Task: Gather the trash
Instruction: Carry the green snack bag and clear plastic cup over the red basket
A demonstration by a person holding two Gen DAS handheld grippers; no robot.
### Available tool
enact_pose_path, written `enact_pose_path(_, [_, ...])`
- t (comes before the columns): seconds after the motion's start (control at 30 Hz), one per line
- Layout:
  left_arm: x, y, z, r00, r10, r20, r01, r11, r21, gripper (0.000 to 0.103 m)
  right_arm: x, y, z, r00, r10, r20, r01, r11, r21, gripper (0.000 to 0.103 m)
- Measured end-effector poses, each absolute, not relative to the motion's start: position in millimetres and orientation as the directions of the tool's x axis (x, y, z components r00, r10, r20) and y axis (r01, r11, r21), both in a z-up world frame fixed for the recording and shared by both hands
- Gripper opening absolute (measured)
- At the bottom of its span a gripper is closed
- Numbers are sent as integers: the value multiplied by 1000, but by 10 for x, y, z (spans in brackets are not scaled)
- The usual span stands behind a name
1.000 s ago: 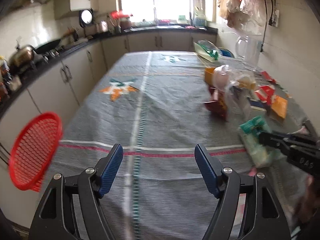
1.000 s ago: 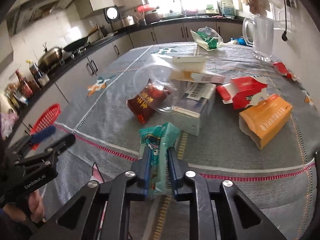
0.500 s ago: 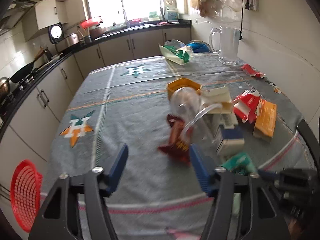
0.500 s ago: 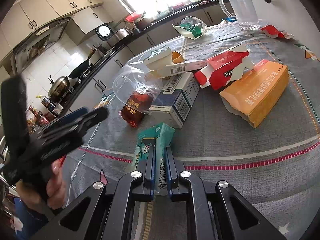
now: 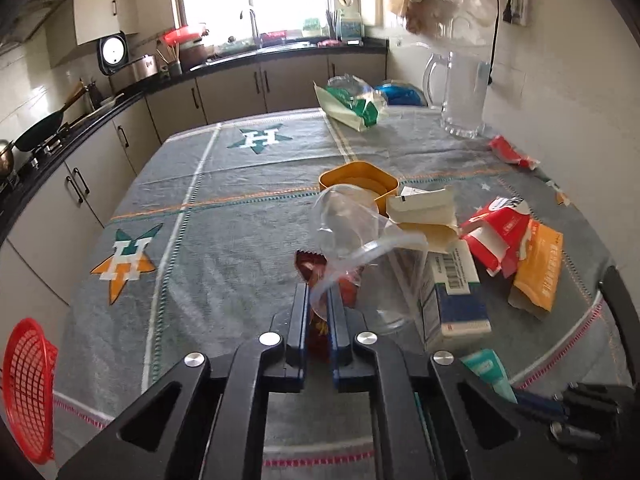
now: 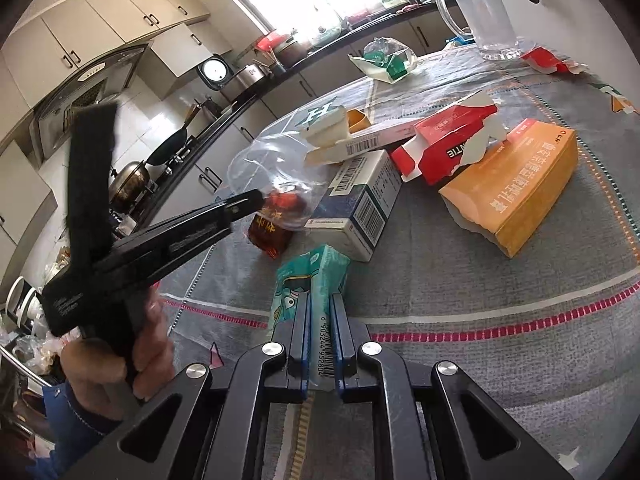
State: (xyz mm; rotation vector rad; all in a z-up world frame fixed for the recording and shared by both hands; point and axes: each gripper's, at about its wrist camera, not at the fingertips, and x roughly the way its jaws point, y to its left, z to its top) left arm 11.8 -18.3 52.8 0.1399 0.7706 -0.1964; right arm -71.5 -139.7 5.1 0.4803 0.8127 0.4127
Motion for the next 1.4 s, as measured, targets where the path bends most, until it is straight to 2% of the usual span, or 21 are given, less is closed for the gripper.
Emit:
enact_pose_path(0.53, [-705,564,641,738,-167,-654,158,985,-72,6,-806,-1371,108,653,473,-591,-147,845,514,10])
enact_pose_path(1.07, [-665,752,436,699,-170,-695,142,985,-98,6,-877,-1236,250,659,472,-586,-169,852,496,10])
enact_pose_path(1.13, [-624,741,408,692,-168,-702,142,985,-96,9,-883,-1224,251,657,472,-588,-172,853,494,10])
enact_pose_path(1.2, [-575,740,380,682,-179,-709,145,983,-109,20,-880,-1212,246,654,474,-590,-173,853,493,10])
enact_pose_path(1.27, [-535,727,353,681,-176,-711,142,984,-108,24,-869,-1210,237,652,475,-591,-173,852,494,10])
enact_pose_path(1.37, [-517,713,335,685,-175,-707,141,984,-107,22,-857,-1199,212,646,477,-595,-173,851,495,10])
enact_pose_path(1.4, [-525,716,341,689,-177,-703,141,984,-109,16,-848,-1200,209,644,479,-596,-173,850,497,10])
